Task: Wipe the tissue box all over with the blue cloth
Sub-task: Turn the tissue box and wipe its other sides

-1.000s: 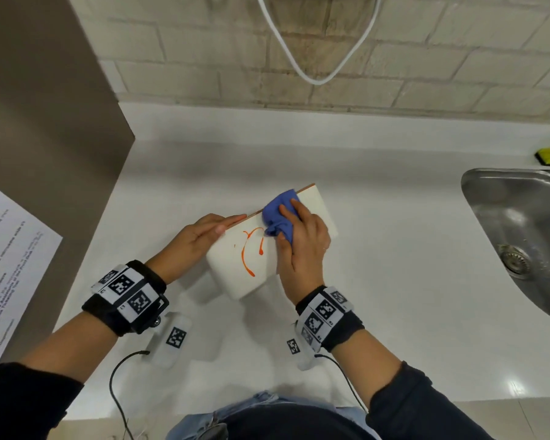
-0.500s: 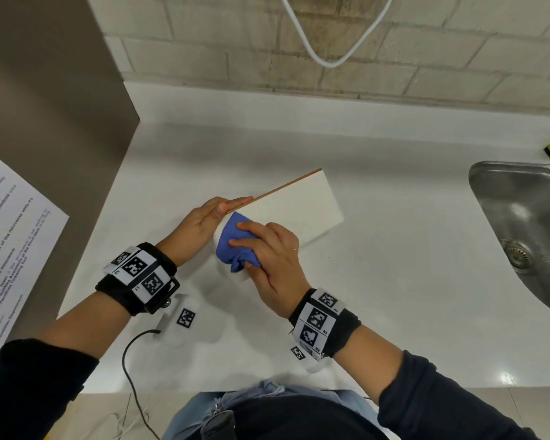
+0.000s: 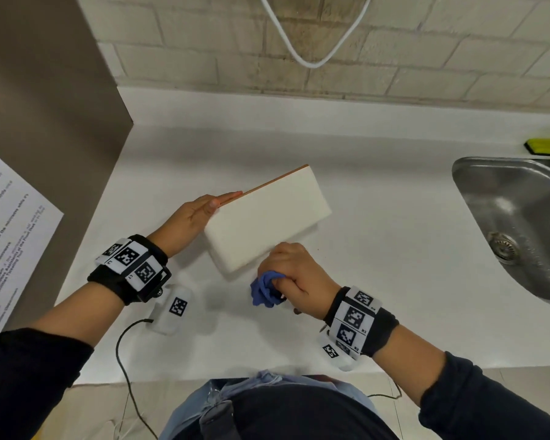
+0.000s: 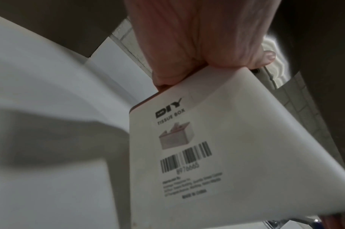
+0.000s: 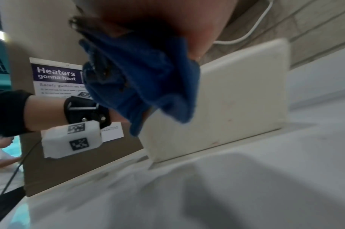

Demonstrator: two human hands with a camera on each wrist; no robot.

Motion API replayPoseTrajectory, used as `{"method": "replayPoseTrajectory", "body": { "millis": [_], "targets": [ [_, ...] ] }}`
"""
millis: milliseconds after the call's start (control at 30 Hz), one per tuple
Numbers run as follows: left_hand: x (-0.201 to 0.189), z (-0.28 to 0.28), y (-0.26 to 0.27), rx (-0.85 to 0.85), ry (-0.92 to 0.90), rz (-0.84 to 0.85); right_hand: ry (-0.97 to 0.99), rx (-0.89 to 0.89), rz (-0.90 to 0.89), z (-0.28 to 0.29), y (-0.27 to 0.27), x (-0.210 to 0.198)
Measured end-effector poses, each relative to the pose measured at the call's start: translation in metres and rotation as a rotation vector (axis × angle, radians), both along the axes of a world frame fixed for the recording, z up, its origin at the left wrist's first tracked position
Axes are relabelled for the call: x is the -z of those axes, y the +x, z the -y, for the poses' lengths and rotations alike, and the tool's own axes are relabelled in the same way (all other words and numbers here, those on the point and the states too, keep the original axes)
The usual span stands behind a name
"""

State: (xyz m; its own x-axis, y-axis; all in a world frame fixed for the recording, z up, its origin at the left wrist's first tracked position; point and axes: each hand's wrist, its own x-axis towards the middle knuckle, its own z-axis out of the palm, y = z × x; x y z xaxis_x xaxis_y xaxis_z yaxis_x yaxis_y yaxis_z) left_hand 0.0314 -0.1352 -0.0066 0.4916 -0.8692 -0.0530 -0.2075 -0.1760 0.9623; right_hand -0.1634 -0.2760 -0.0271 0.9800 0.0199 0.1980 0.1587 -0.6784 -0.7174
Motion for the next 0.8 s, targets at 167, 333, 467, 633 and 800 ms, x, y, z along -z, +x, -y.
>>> {"method": "replayPoseTrajectory", "body": {
  "millis": [167,333,467,633,800],
  "targets": [
    [0.005,-0.003,-0.002,-0.008,-0.008,-0.01,0.084,0.209,0.036,0.028,-0.031,-0.017],
    [0.0,0.001,-0.004,0.006,0.006,0.033,0.058,0.456,-0.142,0.056,-0.048,-0.01],
    [-0.002,0.005,-0.005,0.012,0.036,0.085,-0.085,0.478,-0.271,0.071,-0.059,0.013],
    [0.004,-0.001,-0.002,0.041,0.027,0.102,0.054,0.823,-0.423,0.09,-0.065,0.022],
    [0.008,-0.001,-0.002,0.054,0.003,0.097,0.04,0.831,-0.71,0.099,-0.042,0.031]
  ]
}}
